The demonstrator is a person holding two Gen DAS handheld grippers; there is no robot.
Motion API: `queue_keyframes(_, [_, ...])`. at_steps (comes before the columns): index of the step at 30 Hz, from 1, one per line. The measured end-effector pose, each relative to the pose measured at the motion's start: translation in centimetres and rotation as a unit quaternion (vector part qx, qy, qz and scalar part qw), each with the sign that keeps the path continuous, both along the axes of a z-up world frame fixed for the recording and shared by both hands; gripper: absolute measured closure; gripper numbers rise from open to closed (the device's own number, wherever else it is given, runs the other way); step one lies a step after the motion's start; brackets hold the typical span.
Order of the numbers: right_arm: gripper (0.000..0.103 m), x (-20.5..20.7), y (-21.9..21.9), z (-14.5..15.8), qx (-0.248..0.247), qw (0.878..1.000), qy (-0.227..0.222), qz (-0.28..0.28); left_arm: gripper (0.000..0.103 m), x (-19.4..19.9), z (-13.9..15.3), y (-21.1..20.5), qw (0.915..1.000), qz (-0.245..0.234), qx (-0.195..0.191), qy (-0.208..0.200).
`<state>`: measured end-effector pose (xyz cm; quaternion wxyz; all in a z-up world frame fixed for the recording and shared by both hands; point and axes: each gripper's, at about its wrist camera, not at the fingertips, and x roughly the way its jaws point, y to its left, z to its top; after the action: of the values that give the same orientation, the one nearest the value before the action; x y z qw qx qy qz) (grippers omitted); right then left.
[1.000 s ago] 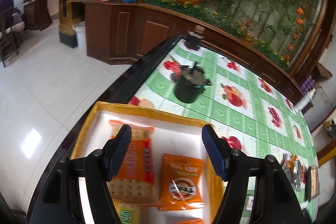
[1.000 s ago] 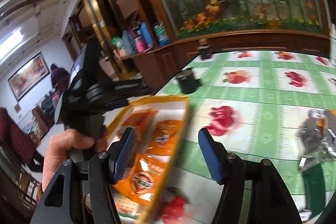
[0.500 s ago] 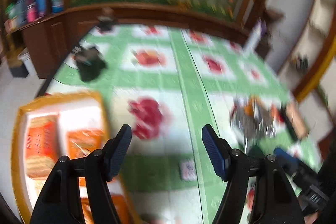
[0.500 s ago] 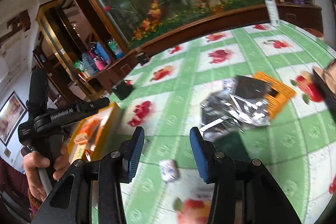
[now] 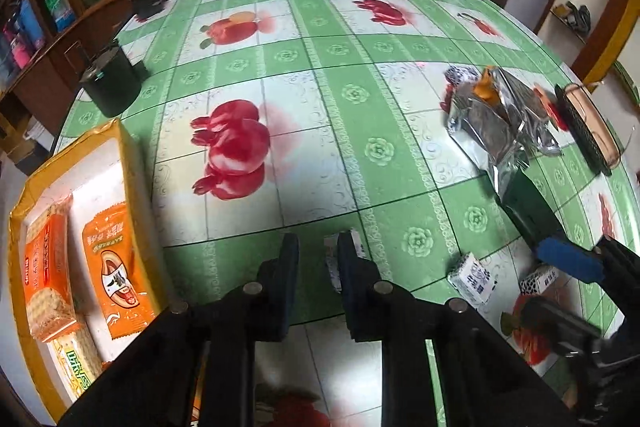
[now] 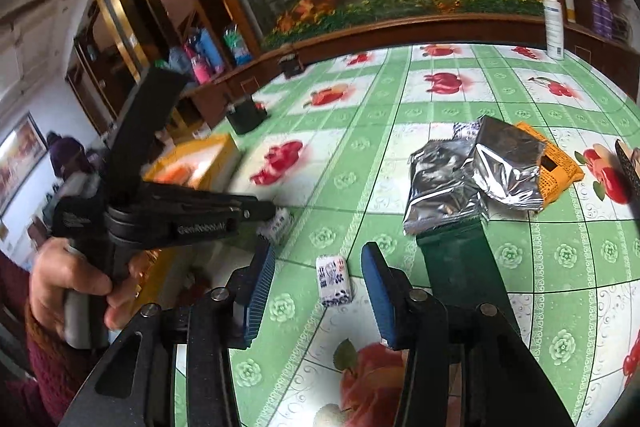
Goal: Organize snacks
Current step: 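Return to the table and grasp a small white candy with right tool while left reaches another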
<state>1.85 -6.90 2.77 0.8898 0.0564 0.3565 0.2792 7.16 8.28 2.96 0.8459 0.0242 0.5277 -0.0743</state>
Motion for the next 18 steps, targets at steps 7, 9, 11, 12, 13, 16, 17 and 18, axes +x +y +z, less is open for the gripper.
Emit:
queue_keyframes(7, [0.063,0.9,1.9,-1.8,-0.07,0.997,0.021,0.005,0.076,-0.2,0.1,-0.1,0.9998,-0.015,-0.008,0.008])
queue_keyframes(9, [0.064,1.0,2.5,-2.1,-0.09,0.996,0.021,0.009,0.074,-0.3,0.0,-0.3,0.9997,-0.024,-0.007,0.009])
queue_keyframes(11, [0.078,1.3,3.3,-2.7,-0.12,0.993,0.02,0.011,0.073,-0.3,0.0,-0.4,0.9996,-0.026,-0.008,0.01])
queue_keyframes(12, [0.08,1.5,3.6,-3.0,-0.131,0.991,0.022,0.011,0.073,-0.3,0.0,-0.5,0.9996,-0.027,-0.007,0.01])
queue_keyframes(13, [0.082,1.4,3.7,-3.0,-0.14,0.99,0.015,0.006,0.073,-0.4,-0.1,-0.6,0.9995,-0.03,-0.005,0.01])
queue_keyframes(16, [0.082,1.4,3.7,-3.0,-0.147,0.989,0.01,0.005,0.073,-0.5,0.0,-0.9,0.9989,-0.042,-0.017,0.011])
queue_keyframes(17, [0.082,1.4,3.6,-2.9,-0.146,0.989,0.01,0.005,0.073,-0.6,0.1,-0.9,0.9989,-0.043,-0.017,0.009])
queue_keyframes(18, [0.082,1.3,3.4,-2.9,-0.141,0.99,0.01,0.004,0.073,-0.7,0.3,-1.0,0.9988,-0.045,-0.015,0.003])
